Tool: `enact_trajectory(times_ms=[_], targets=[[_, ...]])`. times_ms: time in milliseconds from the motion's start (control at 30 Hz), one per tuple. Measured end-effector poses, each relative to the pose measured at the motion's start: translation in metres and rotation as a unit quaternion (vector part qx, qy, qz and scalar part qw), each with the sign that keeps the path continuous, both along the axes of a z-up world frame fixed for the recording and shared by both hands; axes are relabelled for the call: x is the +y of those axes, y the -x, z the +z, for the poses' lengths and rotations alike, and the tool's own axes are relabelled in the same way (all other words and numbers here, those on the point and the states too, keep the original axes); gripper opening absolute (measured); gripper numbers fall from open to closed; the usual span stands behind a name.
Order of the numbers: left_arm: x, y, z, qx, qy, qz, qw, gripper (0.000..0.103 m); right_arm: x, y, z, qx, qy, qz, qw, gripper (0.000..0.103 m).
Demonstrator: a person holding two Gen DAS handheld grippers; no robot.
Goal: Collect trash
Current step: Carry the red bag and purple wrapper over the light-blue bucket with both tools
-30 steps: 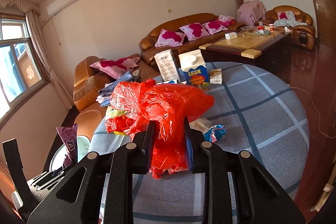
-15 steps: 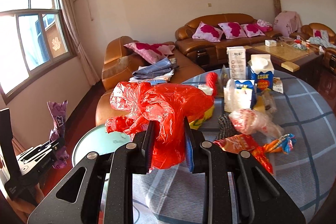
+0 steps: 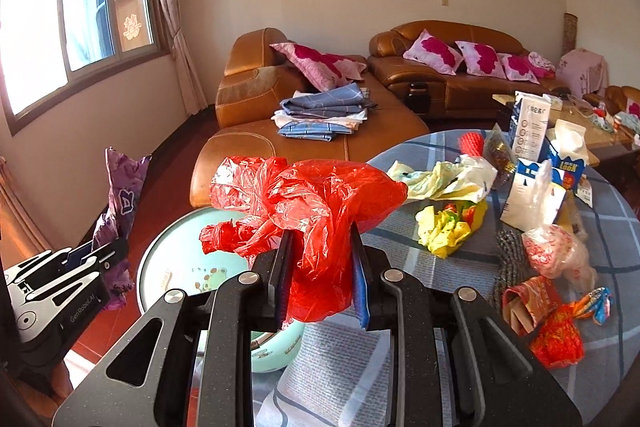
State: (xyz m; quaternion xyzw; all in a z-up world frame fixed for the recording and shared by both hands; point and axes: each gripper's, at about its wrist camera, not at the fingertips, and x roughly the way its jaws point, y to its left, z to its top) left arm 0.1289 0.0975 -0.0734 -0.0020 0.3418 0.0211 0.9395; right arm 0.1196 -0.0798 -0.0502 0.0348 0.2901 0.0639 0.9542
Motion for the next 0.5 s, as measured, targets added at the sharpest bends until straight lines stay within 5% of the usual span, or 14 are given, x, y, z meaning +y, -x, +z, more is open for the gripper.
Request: enact_trajectory(times_ms=[333,500], targets=[[0.014,-0.019,-0.029,0.049,0.007,0.010,0.9987,0.022,0.034,-0.040,-0.029,0.067,0.006,0.053,0.996,0.027],[0.018,-0.024,-0.038,0.058,0.005,0.011,0.9982,0.022,0.038,-0.052,-0.042,0.091,-0.008,0.080,0.993,0.040]])
